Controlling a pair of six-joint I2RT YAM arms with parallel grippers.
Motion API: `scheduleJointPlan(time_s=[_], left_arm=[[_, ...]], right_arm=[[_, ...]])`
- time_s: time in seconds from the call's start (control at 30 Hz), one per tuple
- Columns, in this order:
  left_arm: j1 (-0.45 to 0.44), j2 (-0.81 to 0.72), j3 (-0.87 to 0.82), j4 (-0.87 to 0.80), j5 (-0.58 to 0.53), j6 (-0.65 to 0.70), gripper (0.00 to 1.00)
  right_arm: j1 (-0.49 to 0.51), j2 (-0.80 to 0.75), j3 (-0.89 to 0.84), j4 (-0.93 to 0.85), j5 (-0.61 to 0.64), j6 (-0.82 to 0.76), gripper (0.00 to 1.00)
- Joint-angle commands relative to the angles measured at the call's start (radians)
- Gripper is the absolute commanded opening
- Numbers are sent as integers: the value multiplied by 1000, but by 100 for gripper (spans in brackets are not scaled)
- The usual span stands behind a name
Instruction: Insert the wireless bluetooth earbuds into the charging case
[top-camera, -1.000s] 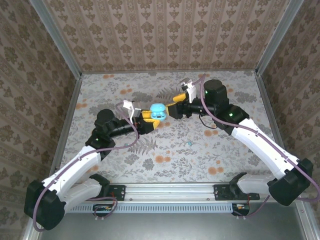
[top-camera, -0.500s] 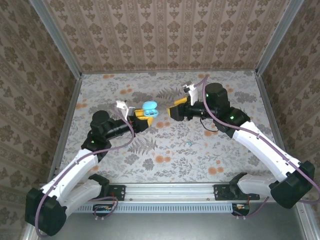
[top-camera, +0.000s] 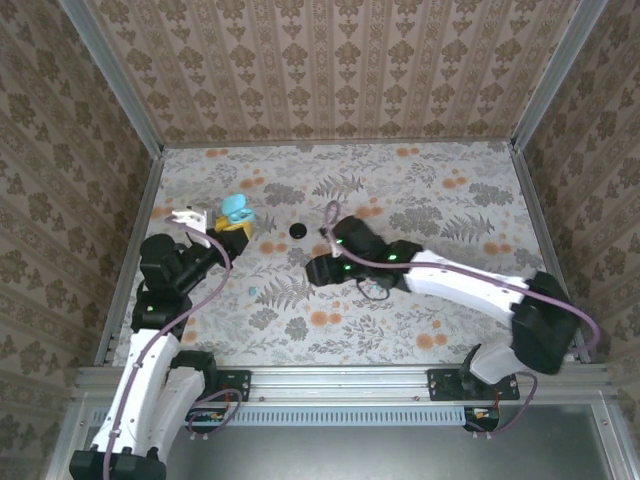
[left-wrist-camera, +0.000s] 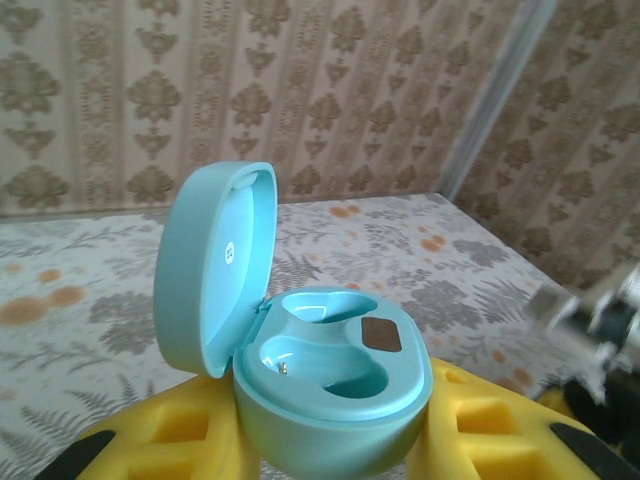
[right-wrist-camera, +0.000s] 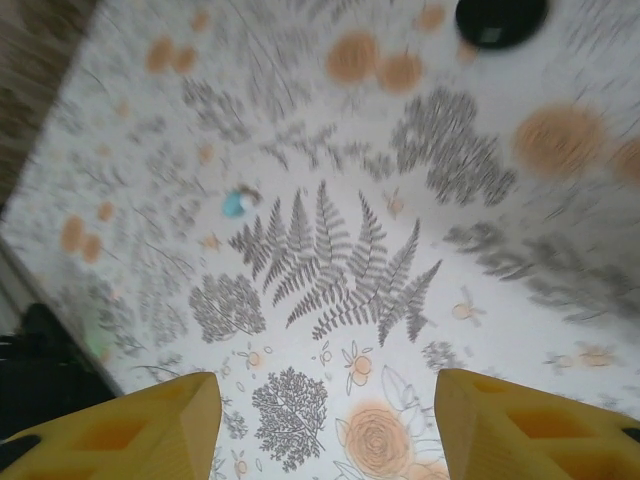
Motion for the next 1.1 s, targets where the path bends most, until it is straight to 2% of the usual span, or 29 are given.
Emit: scheduleJointPlan(time_s=[0.0,0.17,0.37,0.53,1.07], left_arm=[[29,-29,20,-60,-35,0,19],[42,-58,24,-90,-73,-1,19],[51,-81,30,-118,-98,11,20],[54,-86,26,-119,-100,13,20],[55,-87,9,-99,-99,8,20]], right_arm=[[83,159,124,-50,103,92,54],[173,396,334,-109,69,105,49],[211,564,518,-200,86,126,47],[211,639,615,-286,107,139,47],[211,828,861,-358,185,106,48]])
